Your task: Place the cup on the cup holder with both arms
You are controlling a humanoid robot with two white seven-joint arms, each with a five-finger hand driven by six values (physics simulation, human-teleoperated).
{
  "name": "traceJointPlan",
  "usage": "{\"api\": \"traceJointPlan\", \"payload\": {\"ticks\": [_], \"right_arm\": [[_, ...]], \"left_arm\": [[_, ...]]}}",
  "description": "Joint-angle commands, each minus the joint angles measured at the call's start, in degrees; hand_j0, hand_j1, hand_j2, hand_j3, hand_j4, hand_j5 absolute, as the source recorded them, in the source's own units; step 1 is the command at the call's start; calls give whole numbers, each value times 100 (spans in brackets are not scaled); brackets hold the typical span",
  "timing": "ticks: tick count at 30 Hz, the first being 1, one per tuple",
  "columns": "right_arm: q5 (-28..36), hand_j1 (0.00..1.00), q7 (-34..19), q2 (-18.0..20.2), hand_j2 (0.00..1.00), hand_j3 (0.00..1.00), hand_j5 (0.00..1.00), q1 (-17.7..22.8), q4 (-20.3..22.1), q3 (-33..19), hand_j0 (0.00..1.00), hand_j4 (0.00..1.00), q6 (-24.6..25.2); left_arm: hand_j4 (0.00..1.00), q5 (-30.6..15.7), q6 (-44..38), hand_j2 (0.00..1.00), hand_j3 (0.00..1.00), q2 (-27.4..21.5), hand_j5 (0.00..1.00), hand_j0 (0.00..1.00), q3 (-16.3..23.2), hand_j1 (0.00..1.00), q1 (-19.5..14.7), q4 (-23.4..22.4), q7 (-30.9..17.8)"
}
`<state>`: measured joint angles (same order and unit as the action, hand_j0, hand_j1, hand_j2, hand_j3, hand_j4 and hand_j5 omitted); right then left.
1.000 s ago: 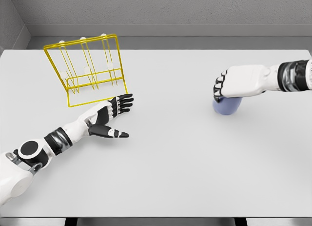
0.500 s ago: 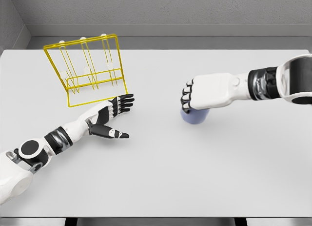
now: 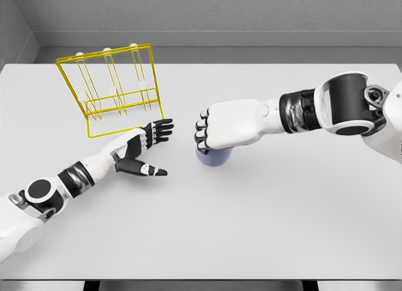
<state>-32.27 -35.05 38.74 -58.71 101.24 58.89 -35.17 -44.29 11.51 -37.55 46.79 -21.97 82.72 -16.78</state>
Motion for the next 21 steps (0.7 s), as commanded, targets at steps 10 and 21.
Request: {"api": "traceJointPlan", "payload": {"ticks": [10, 21], "right_arm": [[-69, 64, 5, -244, 64, 64, 64, -9, 1, 158, 64, 64, 17], [-122, 100, 5, -183, 100, 100, 100, 0, -8, 79, 100, 100, 17]], "left_arm": [[100, -27, -8, 100, 100, 2, 100, 100, -12, 100, -9, -2, 17], [100, -27, -8, 100, 100, 2, 100, 100, -12, 100, -9, -37, 17]]}}
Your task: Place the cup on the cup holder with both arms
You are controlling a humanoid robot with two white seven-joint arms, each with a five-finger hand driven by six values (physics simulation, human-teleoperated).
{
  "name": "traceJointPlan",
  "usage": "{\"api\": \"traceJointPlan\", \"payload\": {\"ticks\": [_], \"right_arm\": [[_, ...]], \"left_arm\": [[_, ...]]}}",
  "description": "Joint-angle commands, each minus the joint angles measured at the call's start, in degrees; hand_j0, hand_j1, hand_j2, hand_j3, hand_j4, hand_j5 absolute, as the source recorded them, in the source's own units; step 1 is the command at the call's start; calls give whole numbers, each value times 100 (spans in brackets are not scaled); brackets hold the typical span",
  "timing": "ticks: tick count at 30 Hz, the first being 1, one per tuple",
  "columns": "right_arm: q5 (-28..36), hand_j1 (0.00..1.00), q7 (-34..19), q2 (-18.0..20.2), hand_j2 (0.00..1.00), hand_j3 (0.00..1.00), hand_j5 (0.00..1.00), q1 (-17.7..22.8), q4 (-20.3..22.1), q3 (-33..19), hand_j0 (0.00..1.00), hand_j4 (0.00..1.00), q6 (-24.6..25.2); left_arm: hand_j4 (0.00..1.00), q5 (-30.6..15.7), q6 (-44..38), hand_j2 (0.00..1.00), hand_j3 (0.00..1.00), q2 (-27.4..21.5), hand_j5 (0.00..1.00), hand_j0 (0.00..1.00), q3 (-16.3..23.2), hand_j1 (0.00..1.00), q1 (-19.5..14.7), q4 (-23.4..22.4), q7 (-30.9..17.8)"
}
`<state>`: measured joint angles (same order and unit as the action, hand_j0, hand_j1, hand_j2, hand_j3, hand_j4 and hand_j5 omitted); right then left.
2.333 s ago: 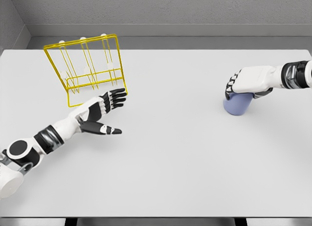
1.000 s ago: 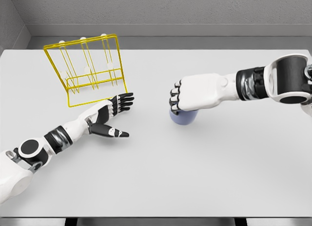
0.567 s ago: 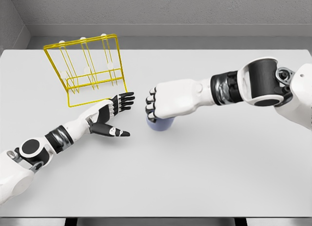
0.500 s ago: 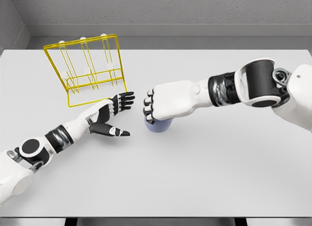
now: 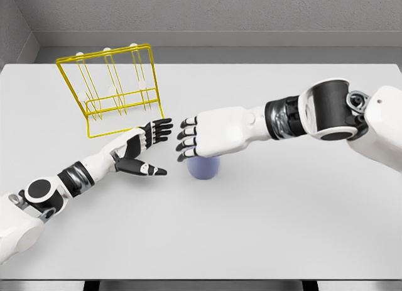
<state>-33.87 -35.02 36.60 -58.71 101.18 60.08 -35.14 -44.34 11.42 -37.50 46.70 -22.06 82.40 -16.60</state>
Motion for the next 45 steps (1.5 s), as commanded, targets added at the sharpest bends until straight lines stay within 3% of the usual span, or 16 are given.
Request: {"api": "traceJointPlan", "payload": {"ticks": [1, 7, 10, 13, 14, 16, 18, 20, 23, 30, 45], "right_arm": [[74, 100, 2, 57, 100, 100, 100, 0, -1, -189, 100, 100, 14], [513, 100, 2, 444, 100, 100, 100, 35, 16, -1138, 100, 100, 14], [1321, 100, 2, 997, 100, 100, 100, 430, 7, -2245, 100, 100, 14], [2068, 100, 2, 1701, 100, 100, 100, 1616, -45, -3809, 100, 100, 14], [2314, 100, 2, 1780, 100, 100, 100, 2029, -54, -4223, 100, 100, 14], [2833, 100, 2, 1666, 100, 100, 100, 3137, -45, -4891, 100, 100, 14], [3097, 100, 2, 1359, 100, 100, 100, 3725, -80, -5172, 100, 100, 14], [3045, 100, 2, 1182, 100, 100, 100, 4069, -89, -5621, 100, 100, 14], [3045, 100, 2, 1007, 100, 100, 100, 4544, -344, -5981, 100, 100, 14], [3044, 100, 2, 901, 100, 100, 100, 4641, -740, -6122, 100, 100, 14], [3053, 100, 2, 822, 100, 100, 100, 4650, -704, -6113, 100, 100, 14]], "left_arm": [[100, -22, 0, 100, 100, -3, 100, 100, -3, 100, 0, -5, -1], [100, -22, 0, 100, 100, -3, 100, 100, -3, 100, 0, -5, -1], [100, -22, 0, 100, 100, 49, 100, 100, 15, 100, 0, -5, -1], [100, -22, -122, 100, 100, 252, 100, 100, 50, 100, -53, 4, 26], [100, -22, -202, 100, 100, 287, 100, 100, 59, 100, -70, 4, 26], [100, -13, -298, 100, 100, 384, 100, 100, 59, 100, -97, 4, 34], [100, -13, -307, 100, 100, 463, 100, 100, 68, 100, -149, 13, 34], [100, -4, -316, 100, 100, 542, 100, 100, 68, 100, -176, 13, 34], [100, 13, -457, 100, 100, 656, 100, 100, 76, 100, -264, 22, 34], [100, 31, -474, 100, 100, 805, 100, 100, 76, 100, -325, 13, 43], [100, 84, -632, 100, 100, 1025, 100, 100, 243, 100, -325, -198, 43]]}}
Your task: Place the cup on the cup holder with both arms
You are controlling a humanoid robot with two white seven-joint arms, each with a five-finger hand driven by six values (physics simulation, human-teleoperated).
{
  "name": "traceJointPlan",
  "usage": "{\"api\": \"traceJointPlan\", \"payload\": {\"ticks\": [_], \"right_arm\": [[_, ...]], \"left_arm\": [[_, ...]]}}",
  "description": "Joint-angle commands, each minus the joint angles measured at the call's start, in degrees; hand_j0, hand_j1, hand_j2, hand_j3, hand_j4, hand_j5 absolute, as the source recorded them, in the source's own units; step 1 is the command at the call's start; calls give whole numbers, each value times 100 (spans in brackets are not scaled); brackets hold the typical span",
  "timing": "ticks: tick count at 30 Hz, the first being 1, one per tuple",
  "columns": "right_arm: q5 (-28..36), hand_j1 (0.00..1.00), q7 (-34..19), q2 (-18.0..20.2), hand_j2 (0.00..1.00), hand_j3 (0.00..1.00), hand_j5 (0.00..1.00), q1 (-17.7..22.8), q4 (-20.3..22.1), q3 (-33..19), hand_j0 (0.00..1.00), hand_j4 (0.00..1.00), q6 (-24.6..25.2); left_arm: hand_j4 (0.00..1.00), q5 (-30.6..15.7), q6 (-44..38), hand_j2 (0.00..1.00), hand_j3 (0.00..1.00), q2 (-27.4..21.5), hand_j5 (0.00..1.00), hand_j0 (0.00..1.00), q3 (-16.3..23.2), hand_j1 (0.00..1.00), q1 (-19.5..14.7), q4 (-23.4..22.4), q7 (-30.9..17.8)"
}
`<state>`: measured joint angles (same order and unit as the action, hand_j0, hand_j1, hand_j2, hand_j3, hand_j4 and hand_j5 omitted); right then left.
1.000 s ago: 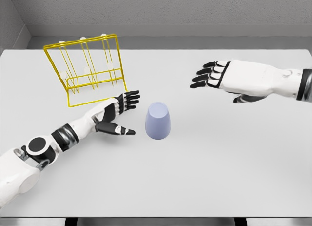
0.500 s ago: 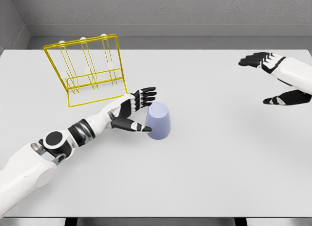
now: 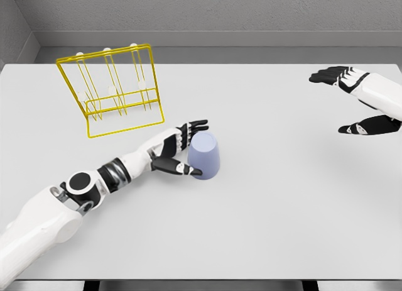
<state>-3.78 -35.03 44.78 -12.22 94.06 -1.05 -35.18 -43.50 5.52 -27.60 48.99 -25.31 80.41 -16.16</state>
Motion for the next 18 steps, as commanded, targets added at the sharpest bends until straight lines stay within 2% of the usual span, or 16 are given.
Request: {"api": "traceJointPlan", "payload": {"ticks": [1, 7, 10, 12, 14, 18], "right_arm": [[44, 100, 3, 4, 100, 100, 100, 0, -1, 0, 100, 100, 18], [44, 100, 3, 4, 100, 100, 100, 0, -19, 0, 100, 100, 18], [44, 100, 3, 4, 100, 100, 100, 0, -19, 0, 100, 100, 18], [44, 100, 3, 4, 100, 100, 100, 0, -19, 0, 100, 100, 18], [44, 100, 3, 4, 100, 100, 100, 0, -19, 0, 100, 100, 18], [44, 100, 3, 4, 100, 100, 100, 0, -19, 0, 100, 100, 18]], "left_arm": [[100, 0, -42, 100, 100, 44, 100, 100, 15, 100, 0, 1, -1], [100, 0, -51, 100, 100, 80, 100, 100, 23, 100, 0, 1, -1], [88, 0, -51, 88, 88, 80, 88, 88, 23, 88, 0, 10, -1], [76, 0, -42, 76, 76, 80, 76, 76, 15, 76, 0, 1, -1], [69, 0, -42, 69, 69, 80, 69, 69, 6, 69, 0, -8, -1], [64, 88, -42, 64, 64, 80, 64, 64, -12, 64, 0, -17, -1]]}}
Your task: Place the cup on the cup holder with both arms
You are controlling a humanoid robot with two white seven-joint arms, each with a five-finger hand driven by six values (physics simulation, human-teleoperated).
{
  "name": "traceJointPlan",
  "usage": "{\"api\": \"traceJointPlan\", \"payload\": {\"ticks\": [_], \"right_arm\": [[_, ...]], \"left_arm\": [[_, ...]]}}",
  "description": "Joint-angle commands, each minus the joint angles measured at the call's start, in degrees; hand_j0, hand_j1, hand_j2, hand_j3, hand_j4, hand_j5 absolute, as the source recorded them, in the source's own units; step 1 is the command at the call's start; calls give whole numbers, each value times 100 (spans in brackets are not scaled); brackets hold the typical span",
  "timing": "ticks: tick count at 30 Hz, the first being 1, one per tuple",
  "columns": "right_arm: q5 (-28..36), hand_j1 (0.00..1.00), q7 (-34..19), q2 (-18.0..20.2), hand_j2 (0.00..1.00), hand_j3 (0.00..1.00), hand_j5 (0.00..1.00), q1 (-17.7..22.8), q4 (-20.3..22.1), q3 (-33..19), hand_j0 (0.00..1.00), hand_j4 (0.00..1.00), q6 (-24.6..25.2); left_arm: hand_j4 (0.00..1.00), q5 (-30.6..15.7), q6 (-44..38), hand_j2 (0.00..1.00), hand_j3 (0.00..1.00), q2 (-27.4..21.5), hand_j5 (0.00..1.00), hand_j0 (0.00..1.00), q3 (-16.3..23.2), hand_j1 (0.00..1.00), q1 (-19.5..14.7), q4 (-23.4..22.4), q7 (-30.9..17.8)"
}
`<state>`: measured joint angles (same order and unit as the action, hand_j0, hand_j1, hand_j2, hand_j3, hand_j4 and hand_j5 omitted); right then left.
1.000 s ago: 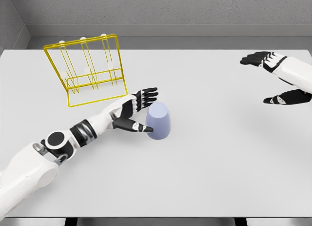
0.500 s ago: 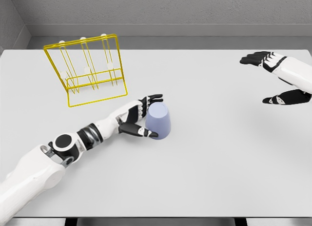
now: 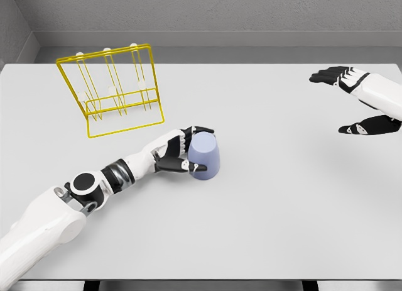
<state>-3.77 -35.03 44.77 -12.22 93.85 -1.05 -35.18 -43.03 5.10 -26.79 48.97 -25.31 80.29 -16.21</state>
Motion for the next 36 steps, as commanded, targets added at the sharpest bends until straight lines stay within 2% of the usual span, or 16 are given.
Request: {"api": "traceJointPlan", "payload": {"ticks": [1, 7, 14, 20, 26, 28, 36], "right_arm": [[43, 100, 3, 5, 100, 100, 100, 0, 2, 0, 100, 100, 18], [43, 100, 3, 5, 100, 100, 100, 0, 2, 0, 100, 100, 18], [43, 100, 3, 5, 100, 100, 100, 0, 19, 0, 100, 100, 18], [43, 100, 3, 5, 100, 100, 100, 0, 19, 0, 100, 100, 18], [43, 100, 3, 5, 100, 100, 100, 0, 19, 0, 100, 100, 18], [51, 100, 3, 5, 100, 100, 100, 0, 19, 0, 100, 100, 18], [51, 100, 3, 5, 100, 100, 100, 0, 28, 0, 100, 100, 18]], "left_arm": [[63, 49, -1, 63, 63, -1, 63, 63, -10, 63, 0, -5, 4], [61, 31, 17, 61, 61, -1, 61, 61, -115, 61, -9, 4, 4], [61, 5, 17, 61, 61, -10, 61, 61, -414, 61, 44, 110, 4], [62, -30, 17, 62, 62, -80, 62, 62, -660, 62, 53, 478, 13], [62, -48, 17, 62, 62, -291, 62, 62, -748, 62, 88, 690, 13], [62, -56, 17, 62, 62, -362, 62, 62, -915, 62, 114, 707, 4], [62, -232, 17, 62, 62, -801, 62, 62, -1135, 62, 123, 927, 4]]}}
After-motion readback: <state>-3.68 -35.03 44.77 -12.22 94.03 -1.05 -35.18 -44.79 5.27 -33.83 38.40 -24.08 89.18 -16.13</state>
